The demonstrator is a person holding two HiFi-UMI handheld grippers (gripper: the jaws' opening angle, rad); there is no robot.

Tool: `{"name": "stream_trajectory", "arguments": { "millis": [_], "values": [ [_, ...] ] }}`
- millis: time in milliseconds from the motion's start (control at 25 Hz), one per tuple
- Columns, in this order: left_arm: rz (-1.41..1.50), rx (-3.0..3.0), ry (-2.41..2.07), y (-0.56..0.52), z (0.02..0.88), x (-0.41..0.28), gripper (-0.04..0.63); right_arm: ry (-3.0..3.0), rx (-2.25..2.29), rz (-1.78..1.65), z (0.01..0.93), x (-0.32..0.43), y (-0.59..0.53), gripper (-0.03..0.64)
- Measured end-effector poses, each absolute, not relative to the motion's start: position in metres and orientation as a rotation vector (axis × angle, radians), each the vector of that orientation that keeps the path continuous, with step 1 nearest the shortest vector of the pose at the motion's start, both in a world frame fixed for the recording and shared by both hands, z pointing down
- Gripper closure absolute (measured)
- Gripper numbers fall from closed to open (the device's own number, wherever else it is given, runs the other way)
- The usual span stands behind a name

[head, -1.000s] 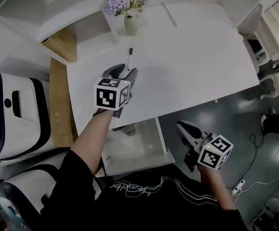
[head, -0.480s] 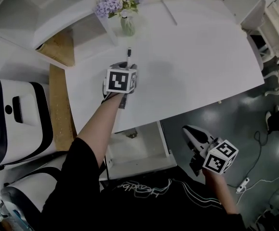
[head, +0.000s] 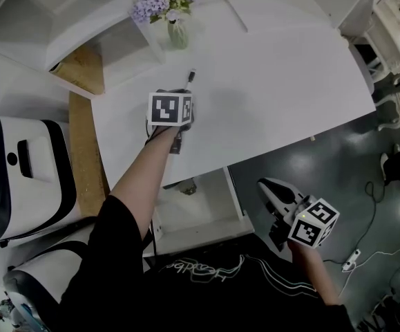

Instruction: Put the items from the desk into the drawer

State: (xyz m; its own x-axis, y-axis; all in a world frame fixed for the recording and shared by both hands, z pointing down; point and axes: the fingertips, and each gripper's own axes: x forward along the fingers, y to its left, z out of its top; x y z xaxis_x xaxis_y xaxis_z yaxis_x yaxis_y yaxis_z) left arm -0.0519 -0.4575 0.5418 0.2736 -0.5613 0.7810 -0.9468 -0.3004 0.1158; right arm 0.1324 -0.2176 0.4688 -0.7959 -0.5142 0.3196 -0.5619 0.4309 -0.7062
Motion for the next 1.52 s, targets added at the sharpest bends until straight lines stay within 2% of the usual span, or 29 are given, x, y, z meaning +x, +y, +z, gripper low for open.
{"name": "stream_trajectory", "arguments": {
  "millis": [360, 880, 1160, 1520],
  "values": [
    [0.745, 2.11, -1.257, -0.398, 0.481, -0.034, 0.543, -2.662, 0.991, 1.306, 0.446, 0.121, -0.19, 0.568],
    [0.552, 2.333, -1.124, -0.231, 0.378, -0.037, 0.543, -2.748, 1.021, 1.226, 0.411, 0.098, -0.135, 0.568],
    [0.562, 2.362, -1.06, -0.151, 0.385, -0.047, 0.543, -2.75, 1.047, 1.209, 0.41, 0.091, -0.115, 0.568],
    [0.802, 2.435, -0.899, -0.1, 0.452, -0.04, 0.543, -2.724, 1.047, 1.217, 0.422, 0.087, -0.109, 0.568]
  ]
}}
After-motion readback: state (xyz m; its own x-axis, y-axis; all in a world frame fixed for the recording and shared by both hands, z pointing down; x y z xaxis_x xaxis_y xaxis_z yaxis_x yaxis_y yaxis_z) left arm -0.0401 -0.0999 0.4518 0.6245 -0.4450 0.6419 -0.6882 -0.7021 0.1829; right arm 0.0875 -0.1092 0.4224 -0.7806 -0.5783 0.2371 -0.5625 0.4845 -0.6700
